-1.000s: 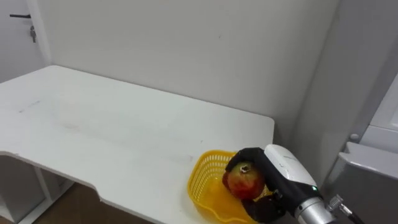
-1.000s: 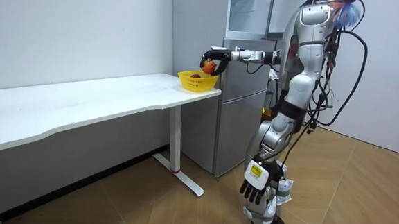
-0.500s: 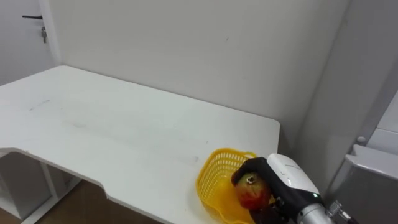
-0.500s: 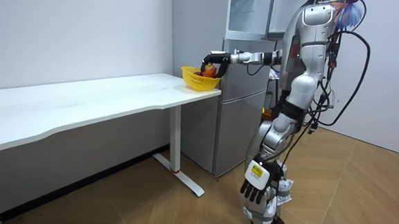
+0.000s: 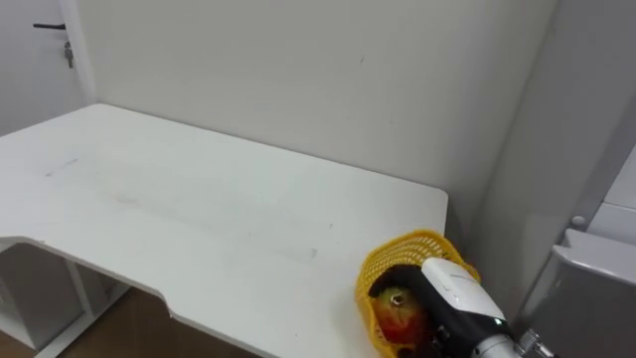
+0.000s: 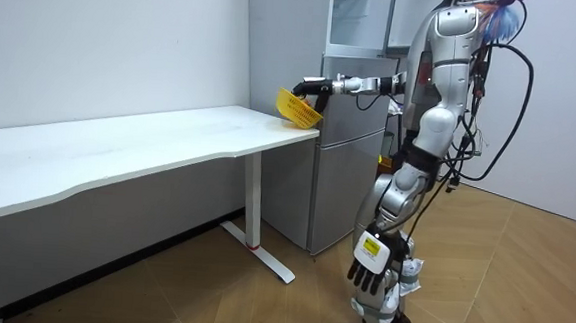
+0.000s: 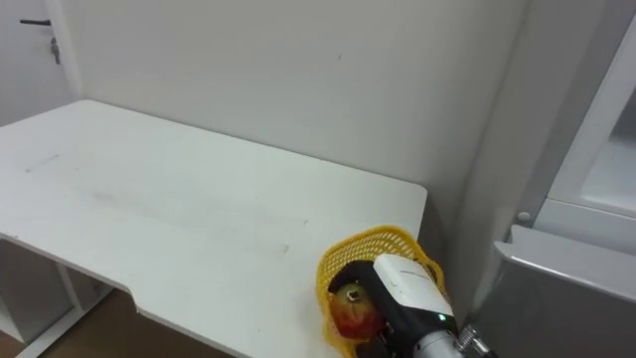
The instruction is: Retrieve from the upper fridge
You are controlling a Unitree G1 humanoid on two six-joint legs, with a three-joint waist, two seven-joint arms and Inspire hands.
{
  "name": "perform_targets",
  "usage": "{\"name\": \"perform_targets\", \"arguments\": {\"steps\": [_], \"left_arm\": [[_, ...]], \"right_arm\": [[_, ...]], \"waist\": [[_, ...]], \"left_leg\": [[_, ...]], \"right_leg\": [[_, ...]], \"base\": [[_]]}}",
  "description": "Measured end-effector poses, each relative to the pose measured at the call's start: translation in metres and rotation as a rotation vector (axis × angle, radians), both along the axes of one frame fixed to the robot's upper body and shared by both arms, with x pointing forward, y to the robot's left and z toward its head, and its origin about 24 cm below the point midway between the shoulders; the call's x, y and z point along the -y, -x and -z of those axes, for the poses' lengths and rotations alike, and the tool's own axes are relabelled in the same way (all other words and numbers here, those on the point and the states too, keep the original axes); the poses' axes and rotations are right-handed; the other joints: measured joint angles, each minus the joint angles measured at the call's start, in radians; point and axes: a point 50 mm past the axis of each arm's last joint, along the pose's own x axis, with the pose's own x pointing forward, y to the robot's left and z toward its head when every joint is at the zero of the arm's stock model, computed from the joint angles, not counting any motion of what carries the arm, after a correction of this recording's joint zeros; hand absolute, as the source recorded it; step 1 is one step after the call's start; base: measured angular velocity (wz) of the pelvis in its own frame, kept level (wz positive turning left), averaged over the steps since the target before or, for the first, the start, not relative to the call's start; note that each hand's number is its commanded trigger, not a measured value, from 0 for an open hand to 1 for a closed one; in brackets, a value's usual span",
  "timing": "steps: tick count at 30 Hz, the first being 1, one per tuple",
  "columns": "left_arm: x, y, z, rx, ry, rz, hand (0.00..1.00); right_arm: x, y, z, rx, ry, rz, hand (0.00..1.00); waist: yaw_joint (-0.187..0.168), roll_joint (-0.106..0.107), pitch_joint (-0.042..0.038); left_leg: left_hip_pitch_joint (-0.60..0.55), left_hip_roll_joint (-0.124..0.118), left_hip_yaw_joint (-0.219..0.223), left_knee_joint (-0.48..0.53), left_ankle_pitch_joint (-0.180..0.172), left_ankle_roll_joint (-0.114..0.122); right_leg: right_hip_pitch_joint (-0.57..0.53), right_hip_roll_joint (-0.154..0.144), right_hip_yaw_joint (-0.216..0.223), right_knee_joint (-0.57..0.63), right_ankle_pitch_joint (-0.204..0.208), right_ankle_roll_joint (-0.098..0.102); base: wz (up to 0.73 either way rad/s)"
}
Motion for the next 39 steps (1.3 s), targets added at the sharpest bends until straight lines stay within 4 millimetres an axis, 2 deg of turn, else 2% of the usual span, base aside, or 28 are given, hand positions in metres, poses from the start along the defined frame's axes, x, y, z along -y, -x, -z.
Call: {"name": "perform_targets", "arguments": {"steps": [6,11,27,33,39], "left_arm": [[0.0,-0.001,0.0,0.004,0.0,0.001,0.0],[0.0,-0.001,0.0,0.004,0.002,0.001,0.0],[0.001,0.0,0.0,-0.006,0.018,0.002,0.0],[0.0,0.002,0.0,-0.013,0.011,-0.003,0.0],[0.0,0.007,0.001,-0.018,-0.004,0.0,0.0]], "right_arm": [[-0.001,-0.001,-0.002,0.006,-0.003,-0.001,0.0],[-0.001,-0.002,-0.003,0.01,-0.003,-0.005,0.0],[-0.002,-0.002,-0.007,0.026,-0.008,-0.009,0.0],[-0.009,-0.001,-0.025,0.08,-0.102,-0.038,0.0],[-0.022,0.004,-0.048,0.17,-0.155,-0.098,0.0]], "waist": [[-0.002,0.002,-0.0015],[-0.002,0.012,-0.0071],[-0.004,0.005,-0.0075],[-0.002,-0.009,-0.0057],[-0.006,-0.002,0.0003]], "left_leg": [[0.0,-0.001,-0.002,0.002,0.0,0.0],[0.001,-0.001,-0.002,0.001,0.0,0.0],[0.002,-0.001,-0.003,0.003,0.0,0.0],[0.008,0.0,0.003,0.002,0.0,0.0],[0.017,0.0,0.006,0.0,-0.001,0.002]], "right_leg": [[0.002,0.0,0.0,0.001,0.0,0.0],[0.002,0.0,0.0,0.002,0.0,0.0],[0.004,0.0,-0.001,0.002,0.0,0.0],[0.004,-0.001,0.0,0.001,0.0,0.0],[0.011,-0.001,0.008,0.002,0.0,0.001]], "base": [[0.0],[0.0],[0.0],[-0.01],[-0.02]]}}
